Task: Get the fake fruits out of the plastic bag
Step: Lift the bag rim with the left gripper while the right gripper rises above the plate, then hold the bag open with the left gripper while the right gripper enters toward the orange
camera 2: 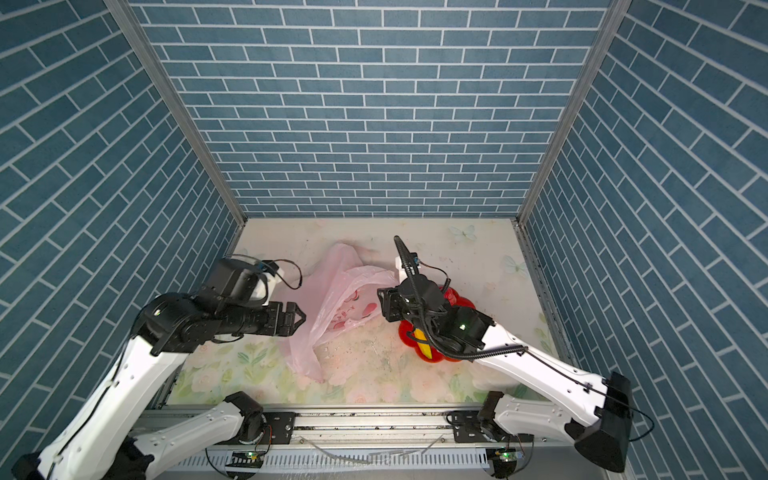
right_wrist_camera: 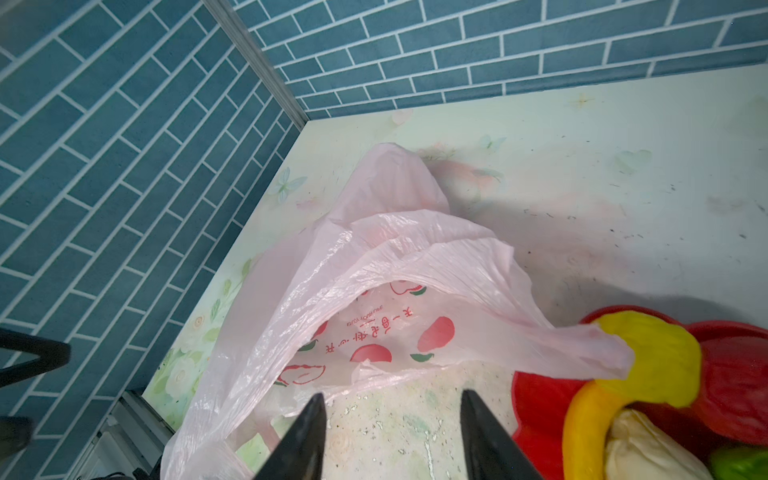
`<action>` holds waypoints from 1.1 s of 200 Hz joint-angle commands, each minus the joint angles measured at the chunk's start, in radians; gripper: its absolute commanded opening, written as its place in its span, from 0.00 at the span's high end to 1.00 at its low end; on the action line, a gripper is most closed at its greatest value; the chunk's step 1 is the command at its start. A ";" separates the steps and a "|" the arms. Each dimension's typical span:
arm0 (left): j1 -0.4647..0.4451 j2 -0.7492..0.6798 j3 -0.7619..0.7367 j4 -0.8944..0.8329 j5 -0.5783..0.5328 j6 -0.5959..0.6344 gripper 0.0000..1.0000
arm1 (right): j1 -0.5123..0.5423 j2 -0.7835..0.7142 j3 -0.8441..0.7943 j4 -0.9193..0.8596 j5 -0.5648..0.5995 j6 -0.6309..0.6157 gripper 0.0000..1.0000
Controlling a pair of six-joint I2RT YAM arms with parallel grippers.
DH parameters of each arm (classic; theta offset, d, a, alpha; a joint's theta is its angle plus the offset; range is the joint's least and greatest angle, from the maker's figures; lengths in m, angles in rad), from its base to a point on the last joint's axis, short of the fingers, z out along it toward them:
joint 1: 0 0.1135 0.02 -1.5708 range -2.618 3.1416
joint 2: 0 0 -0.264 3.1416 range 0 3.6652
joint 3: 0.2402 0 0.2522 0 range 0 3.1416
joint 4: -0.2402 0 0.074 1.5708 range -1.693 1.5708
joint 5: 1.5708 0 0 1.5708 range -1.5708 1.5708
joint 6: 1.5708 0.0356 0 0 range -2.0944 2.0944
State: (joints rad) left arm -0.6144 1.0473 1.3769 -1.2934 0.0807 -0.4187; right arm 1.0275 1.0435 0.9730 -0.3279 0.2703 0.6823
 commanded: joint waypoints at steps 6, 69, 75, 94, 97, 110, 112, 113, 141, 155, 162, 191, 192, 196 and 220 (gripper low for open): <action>-0.162 0.137 0.070 -0.073 -0.184 0.041 0.08 | 0.010 -0.110 -0.108 -0.062 0.101 0.109 0.49; -0.287 0.418 0.105 -0.067 -0.416 0.067 0.11 | 0.021 -0.123 -0.115 -0.148 0.110 0.102 0.49; -0.288 0.430 0.092 -0.047 -0.411 0.072 0.12 | 0.022 -0.119 -0.117 -0.140 0.107 0.100 0.49; -0.289 0.457 0.056 0.022 -0.388 0.083 0.14 | 0.032 -0.106 -0.127 -0.116 0.107 0.102 0.49; -0.288 0.461 0.053 0.028 -0.388 0.083 0.15 | 0.034 -0.105 -0.128 -0.112 0.107 0.102 0.49; -0.288 0.490 0.050 0.041 -0.412 0.083 0.22 | 0.044 -0.094 -0.132 -0.097 0.107 0.101 0.49; -0.286 0.495 0.050 0.040 -0.419 0.082 0.23 | 0.047 -0.093 -0.133 -0.092 0.108 0.100 0.49; -0.287 0.497 0.049 0.040 -0.422 0.081 0.23 | 0.047 -0.093 -0.133 -0.091 0.108 0.100 0.49; -0.282 0.534 0.010 0.080 -0.457 0.085 0.33 | 0.075 -0.076 -0.153 -0.042 0.110 0.091 0.48; -0.269 0.537 -0.021 0.116 -0.458 0.087 0.45 | 0.091 -0.067 -0.162 -0.028 0.121 0.091 0.49; -0.255 0.535 -0.035 0.138 -0.455 0.086 0.52 | 0.096 -0.065 -0.170 -0.020 0.125 0.091 0.49; -0.188 0.521 -0.074 0.203 -0.418 0.105 0.80 | 0.124 -0.055 -0.212 0.037 0.147 0.087 0.49; -0.186 0.521 -0.073 0.203 -0.417 0.105 0.81 | 0.126 -0.054 -0.216 0.043 0.148 0.086 0.49; -0.180 0.519 -0.072 0.206 -0.418 0.106 0.83 | 0.129 -0.051 -0.224 0.057 0.151 0.083 0.49; -0.161 0.492 -0.037 0.215 -0.403 0.114 0.88 | 0.141 -0.013 -0.273 0.183 0.136 0.044 0.51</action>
State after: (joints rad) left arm -0.7929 1.5791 1.3121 -1.1133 -0.3351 -0.3168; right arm 1.1538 0.9916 0.7567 -0.2794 0.3893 0.7521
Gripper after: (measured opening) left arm 0.138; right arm 0.505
